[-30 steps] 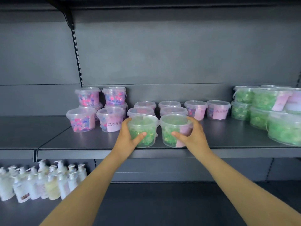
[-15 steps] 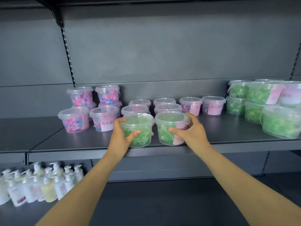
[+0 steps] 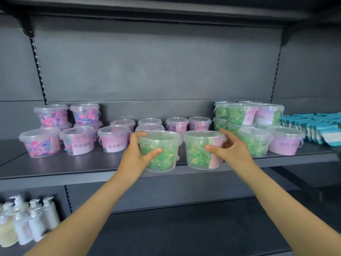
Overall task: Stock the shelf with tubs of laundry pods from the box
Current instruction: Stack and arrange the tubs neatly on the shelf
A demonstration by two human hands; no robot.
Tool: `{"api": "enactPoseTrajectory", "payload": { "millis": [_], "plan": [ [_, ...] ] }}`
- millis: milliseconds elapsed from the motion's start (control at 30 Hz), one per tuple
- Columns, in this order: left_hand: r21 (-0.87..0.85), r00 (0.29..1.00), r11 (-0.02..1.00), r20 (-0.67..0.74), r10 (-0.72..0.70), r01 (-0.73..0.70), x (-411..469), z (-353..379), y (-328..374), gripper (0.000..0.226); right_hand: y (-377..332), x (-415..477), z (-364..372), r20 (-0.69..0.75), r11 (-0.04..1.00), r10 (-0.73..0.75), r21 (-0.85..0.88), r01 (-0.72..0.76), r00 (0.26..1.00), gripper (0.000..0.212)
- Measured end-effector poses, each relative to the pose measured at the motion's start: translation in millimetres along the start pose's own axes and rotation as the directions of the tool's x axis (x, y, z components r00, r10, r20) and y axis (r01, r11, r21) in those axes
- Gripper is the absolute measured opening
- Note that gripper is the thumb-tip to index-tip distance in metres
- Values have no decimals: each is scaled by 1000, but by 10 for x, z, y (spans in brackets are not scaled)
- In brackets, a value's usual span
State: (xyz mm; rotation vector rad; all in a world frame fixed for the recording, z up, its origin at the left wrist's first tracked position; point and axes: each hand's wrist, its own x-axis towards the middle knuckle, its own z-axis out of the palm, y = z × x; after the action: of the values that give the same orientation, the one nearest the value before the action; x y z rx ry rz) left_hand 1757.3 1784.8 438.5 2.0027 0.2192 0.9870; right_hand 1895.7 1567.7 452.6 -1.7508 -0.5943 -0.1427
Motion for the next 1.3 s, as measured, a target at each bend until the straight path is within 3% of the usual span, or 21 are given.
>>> {"api": "enactPoseTrajectory", "payload": {
  "millis": [233, 533, 767, 867, 1033, 1167, 1300],
  "plan": [
    [-42, 999, 999, 52, -3, 6, 47, 1176, 638, 47, 275, 201, -1291, -98, 995, -44, -89, 36, 994, 73],
    [-81, 1000, 996, -14, 24, -25, 480, 2589, 1380, 44, 581, 911, -2544, -197, 988, -135, -104, 116, 971, 82],
    [-103, 998, 994, -56, 21, -27, 905, 3160, 1450, 54, 861, 1456, -2737, -234, 987, -129, -123, 102, 964, 91],
    [-43, 1000, 999, -11, -7, 6, 1005, 3270, 1274, 56, 1038, 1593, -2678, -179, 984, -96, -167, 66, 979, 94],
    [22, 994, 1000, 104, -22, 20, 1116, 3269, 1116, 52, 1252, 1657, -2623, -100, 976, -125, -191, 105, 987, 64],
    [11, 979, 1000, 202, -20, 18, 1153, 3208, 1039, 73, 1226, 1646, -2622, -63, 982, -89, -174, 77, 994, 74],
    [-1, 963, 1000, 270, -19, 20, 1138, 3179, 939, 99, 1099, 1618, -2663, -85, 923, -101, -379, 62, 991, 80]
  ]
}}
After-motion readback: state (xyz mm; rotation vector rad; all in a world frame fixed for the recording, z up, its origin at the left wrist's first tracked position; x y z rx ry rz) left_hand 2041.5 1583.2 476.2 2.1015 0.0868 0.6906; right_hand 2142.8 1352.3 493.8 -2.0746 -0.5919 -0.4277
